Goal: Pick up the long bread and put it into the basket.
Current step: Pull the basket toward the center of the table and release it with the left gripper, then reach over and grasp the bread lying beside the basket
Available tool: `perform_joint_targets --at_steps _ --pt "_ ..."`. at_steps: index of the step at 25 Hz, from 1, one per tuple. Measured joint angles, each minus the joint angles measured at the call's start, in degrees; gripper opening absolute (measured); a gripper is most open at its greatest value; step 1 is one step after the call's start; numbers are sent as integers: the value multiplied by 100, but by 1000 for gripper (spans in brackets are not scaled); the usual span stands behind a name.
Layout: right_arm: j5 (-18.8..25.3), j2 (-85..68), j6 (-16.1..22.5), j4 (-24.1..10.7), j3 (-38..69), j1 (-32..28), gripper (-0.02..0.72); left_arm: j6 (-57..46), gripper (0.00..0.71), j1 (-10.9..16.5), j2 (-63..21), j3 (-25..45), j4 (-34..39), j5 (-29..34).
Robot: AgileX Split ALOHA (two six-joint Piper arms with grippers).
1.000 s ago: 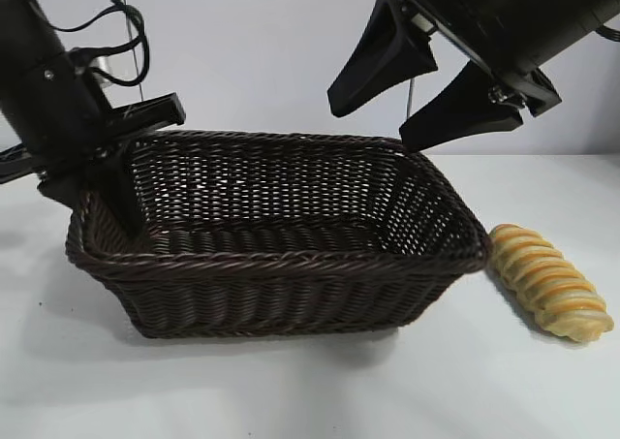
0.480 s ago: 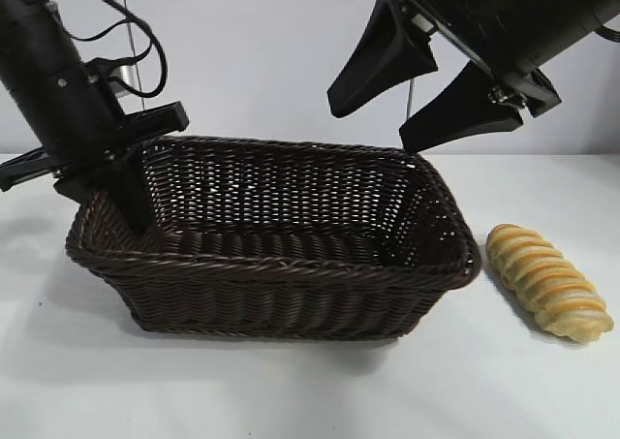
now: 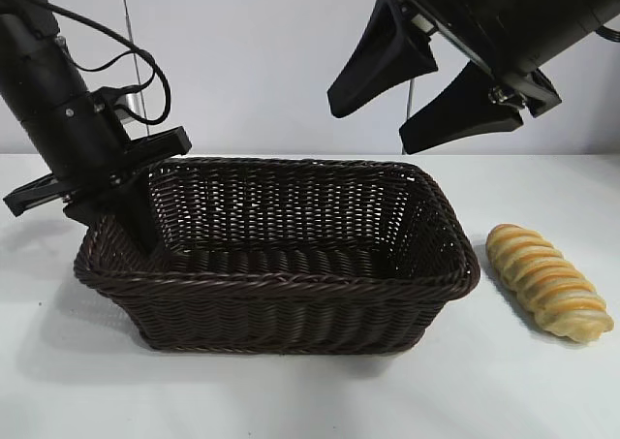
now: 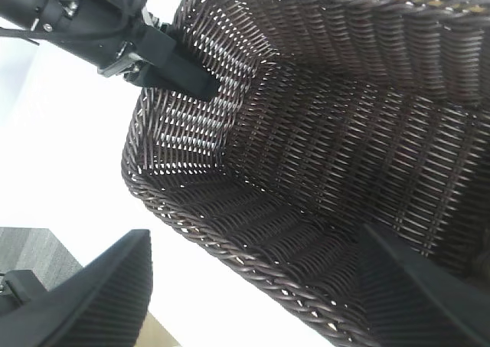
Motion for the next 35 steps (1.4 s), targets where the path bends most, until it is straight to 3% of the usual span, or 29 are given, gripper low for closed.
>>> perform_joint_targets --at_steps 4,7,14,24,30,35 --pt "0 0 0 0 0 0 538 0 438 0 0 0 -40 0" --pt "0 0 0 0 0 0 538 8 491 0 -58 0 6 0" --pt "0 0 0 0 0 0 538 8 508 0 -675 -37 456 196" --pt "170 0 82 0 0 0 538 8 508 0 -1975 -4 478 324" --pt "224 0 209 6 0 0 538 13 508 0 -2574 655 33 18" --pt "230 0 232 1 0 0 538 84 508 0 -2570 872 -489 -241"
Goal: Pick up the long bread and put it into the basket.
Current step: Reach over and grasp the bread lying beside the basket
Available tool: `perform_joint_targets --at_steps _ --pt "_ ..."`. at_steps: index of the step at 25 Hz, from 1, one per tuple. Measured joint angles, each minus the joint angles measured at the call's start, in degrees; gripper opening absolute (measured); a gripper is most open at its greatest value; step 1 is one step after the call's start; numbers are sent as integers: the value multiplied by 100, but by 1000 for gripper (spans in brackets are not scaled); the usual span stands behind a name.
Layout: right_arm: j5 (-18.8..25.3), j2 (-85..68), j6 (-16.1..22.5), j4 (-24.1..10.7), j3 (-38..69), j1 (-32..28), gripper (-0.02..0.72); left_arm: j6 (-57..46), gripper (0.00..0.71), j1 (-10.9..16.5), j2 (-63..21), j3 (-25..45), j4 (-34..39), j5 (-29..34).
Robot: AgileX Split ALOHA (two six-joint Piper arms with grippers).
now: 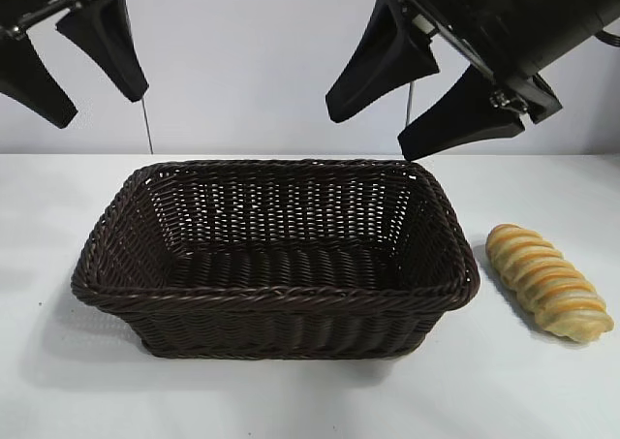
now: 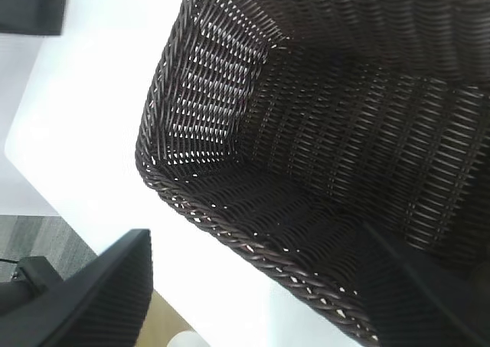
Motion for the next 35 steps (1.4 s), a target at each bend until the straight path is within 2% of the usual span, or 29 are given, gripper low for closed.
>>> perform_joint_targets --at_steps 6,20,22,25,29,35 --pt "10 0 0 -5 0 0 538 169 508 0 276 0 -565 -132" --pt "-33 0 6 -175 0 0 538 195 508 -18 593 0 -638 -276" --pt "-27 0 120 -275 0 0 538 195 508 -18 593 0 -647 -291" --pt "-5 0 407 -596 0 0 538 195 508 -18 593 0 -651 -305" --pt "103 0 904 -1396 -55 -12 538 195 508 -18 593 0 -651 -305" --pt "680 0 1511 -2391 -509 -285 538 195 508 -18 593 0 -651 -305"
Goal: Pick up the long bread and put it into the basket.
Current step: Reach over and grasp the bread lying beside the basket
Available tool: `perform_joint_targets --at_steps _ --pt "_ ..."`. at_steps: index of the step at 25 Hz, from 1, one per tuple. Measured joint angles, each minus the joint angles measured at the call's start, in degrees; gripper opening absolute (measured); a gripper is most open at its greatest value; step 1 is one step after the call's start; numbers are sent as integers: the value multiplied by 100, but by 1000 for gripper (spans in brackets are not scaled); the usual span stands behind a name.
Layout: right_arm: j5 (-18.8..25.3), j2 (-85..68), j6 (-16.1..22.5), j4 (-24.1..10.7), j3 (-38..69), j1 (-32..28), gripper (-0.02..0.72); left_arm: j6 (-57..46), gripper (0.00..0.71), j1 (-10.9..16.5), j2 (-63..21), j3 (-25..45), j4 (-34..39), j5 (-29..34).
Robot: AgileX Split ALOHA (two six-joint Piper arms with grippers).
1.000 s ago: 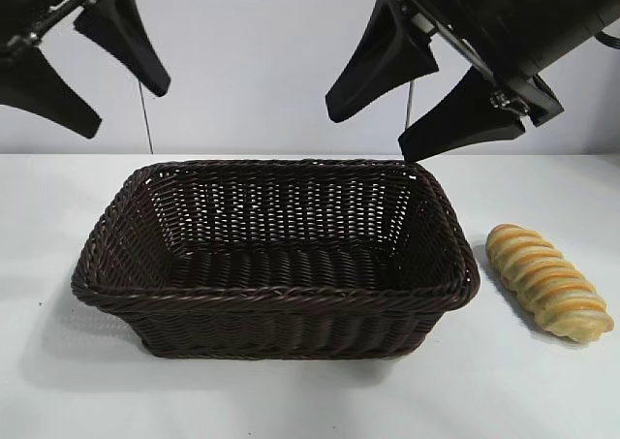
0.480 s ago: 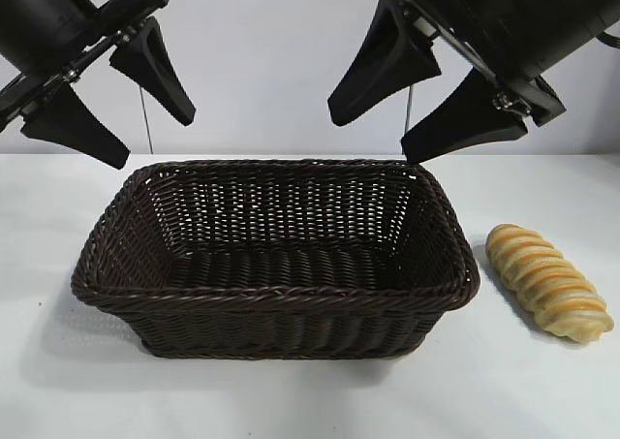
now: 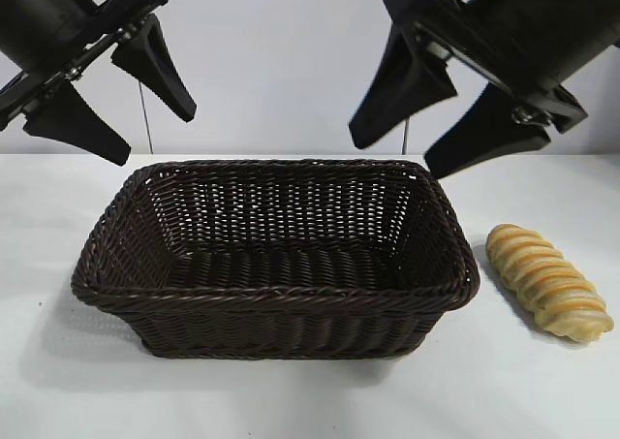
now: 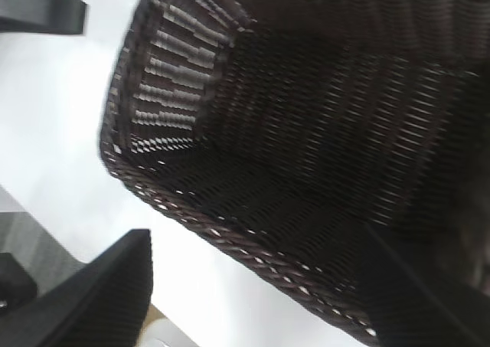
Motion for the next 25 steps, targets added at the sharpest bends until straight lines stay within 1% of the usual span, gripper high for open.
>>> perform_joint_targets --at_steps 5,8,14,19,23,25 --pt "337 0 474 -915 -172 -257 538 0 508 0 0 0 19 0" --pt "430 0 684 -1285 -172 -504 538 2 508 0 0 0 19 0" --pt "425 0 742 -1408 -172 -1046 538 2 508 0 0 0 19 0" --pt "419 74 757 -1688 -172 -1232 538 2 508 0 0 0 19 0" --pt "361 471 828 -1761 -172 -1276 538 7 508 0 0 0 19 0" --pt "225 718 832 -1761 -172 -1276 538 9 508 0 0 0 19 0"
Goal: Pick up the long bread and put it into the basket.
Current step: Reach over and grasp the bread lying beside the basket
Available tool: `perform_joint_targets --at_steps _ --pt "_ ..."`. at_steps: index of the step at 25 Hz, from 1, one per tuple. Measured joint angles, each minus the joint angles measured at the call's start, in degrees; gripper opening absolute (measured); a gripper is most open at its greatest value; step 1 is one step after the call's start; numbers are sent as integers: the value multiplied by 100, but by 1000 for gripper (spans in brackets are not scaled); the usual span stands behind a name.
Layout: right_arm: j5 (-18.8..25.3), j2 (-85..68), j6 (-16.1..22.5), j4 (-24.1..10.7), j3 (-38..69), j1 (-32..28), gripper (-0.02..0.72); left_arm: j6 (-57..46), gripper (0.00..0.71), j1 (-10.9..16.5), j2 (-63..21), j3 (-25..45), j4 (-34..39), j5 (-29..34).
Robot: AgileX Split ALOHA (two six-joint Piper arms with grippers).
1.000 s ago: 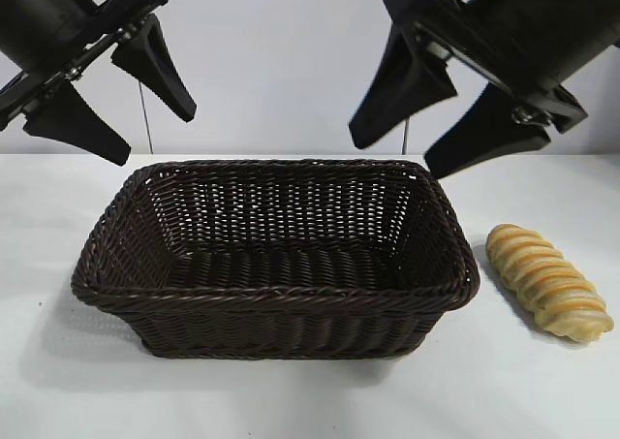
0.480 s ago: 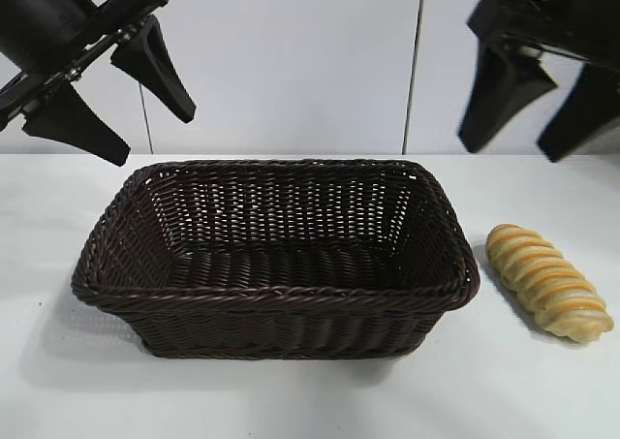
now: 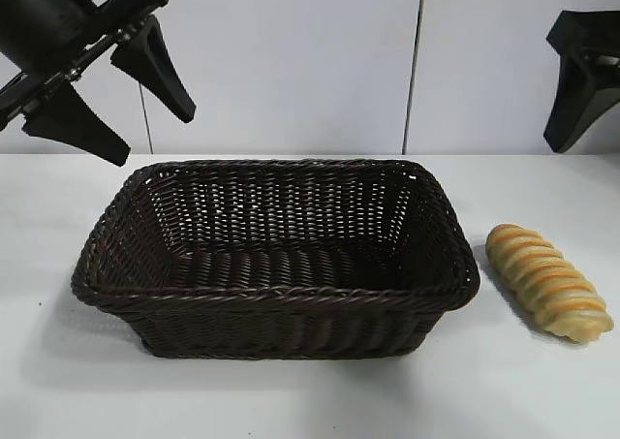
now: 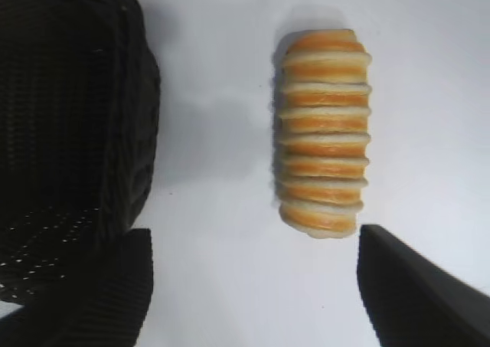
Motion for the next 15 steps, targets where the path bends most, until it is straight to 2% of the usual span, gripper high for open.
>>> perform_joint_targets --at_steps 15 --pt "-824 1544 50 -204 -17 -2 538 12 508 0 0 0 0 6"
